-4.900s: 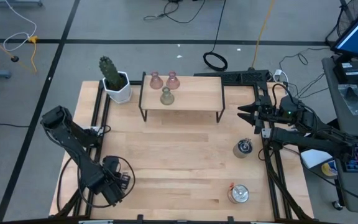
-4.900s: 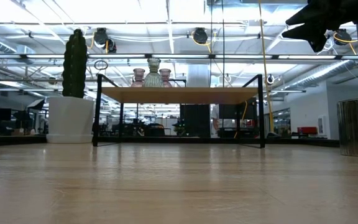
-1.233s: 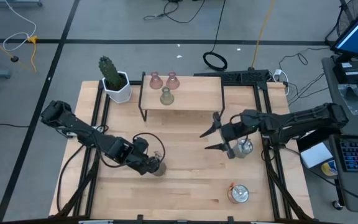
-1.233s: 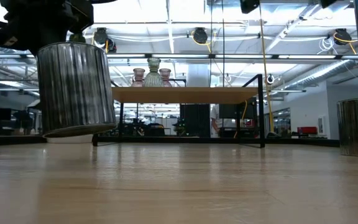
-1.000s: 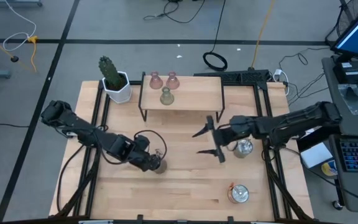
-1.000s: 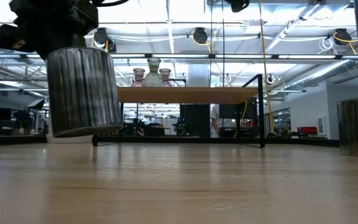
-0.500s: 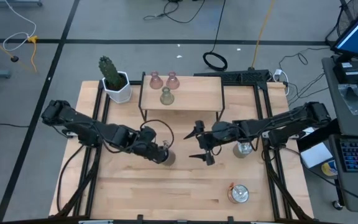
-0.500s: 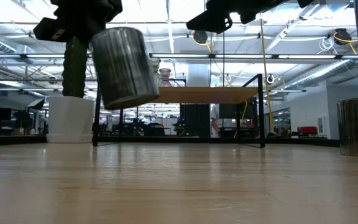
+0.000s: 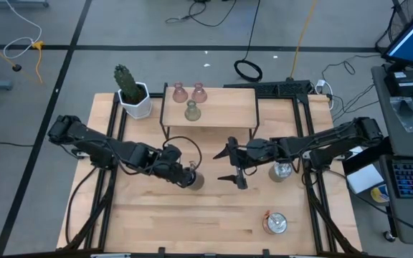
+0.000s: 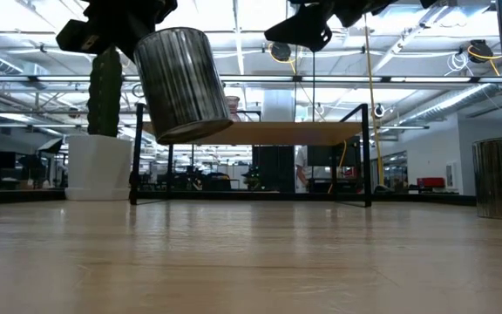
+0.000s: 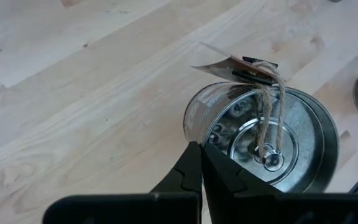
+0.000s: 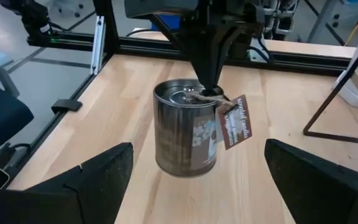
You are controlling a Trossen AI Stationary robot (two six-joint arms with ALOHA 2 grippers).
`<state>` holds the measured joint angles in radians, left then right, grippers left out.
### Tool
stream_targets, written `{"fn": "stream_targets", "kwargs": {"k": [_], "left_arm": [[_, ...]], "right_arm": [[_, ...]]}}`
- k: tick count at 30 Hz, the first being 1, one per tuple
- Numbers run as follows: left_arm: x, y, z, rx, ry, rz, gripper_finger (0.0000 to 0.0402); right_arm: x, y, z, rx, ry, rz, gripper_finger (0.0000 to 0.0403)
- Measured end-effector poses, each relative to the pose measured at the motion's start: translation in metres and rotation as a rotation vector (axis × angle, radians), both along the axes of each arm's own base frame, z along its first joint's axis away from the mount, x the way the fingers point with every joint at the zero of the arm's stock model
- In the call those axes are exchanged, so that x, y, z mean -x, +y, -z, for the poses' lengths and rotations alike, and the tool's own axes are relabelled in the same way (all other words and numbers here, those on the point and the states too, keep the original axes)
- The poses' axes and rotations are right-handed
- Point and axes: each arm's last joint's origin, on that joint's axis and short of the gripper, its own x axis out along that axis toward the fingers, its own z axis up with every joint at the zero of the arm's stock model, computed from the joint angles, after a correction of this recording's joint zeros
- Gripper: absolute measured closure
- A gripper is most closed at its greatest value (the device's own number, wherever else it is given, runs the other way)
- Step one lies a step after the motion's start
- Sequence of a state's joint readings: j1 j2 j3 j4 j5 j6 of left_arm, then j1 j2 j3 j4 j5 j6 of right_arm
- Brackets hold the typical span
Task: Pick & Place candle stick holders
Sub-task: Put the bottom left silver scented candle on the shelf
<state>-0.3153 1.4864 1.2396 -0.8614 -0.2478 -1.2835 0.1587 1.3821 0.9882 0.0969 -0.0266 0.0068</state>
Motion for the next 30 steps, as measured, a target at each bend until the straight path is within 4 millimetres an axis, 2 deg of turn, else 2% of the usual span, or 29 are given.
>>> {"fn": "stream_targets", "kwargs": {"k": [7,17,24,30], "left_arm": [[0.0,0.0,0.0,-0.006,-0.004,-0.002,0.0402],[-0.001,0.0,0.0,-0.005,-0.012,-0.002,0.0402],[-0.004,-0.001,-0.002,-0.008,-0.05,0.008,0.0402],[-0.004,-0.001,-0.002,-0.009,-0.051,0.007,0.0402]], "right_arm": [[0.0,0.0,0.0,-0.026,0.001,0.006,0.0045],[0.001,0.005,0.0,0.024,-0.012,-0.081,0.0044],[0.001,0.009,-0.001,0.029,-0.014,-0.097,0.0007],[0.002,0.012,-0.001,0.035,-0.021,-0.104,0.0004]]}}
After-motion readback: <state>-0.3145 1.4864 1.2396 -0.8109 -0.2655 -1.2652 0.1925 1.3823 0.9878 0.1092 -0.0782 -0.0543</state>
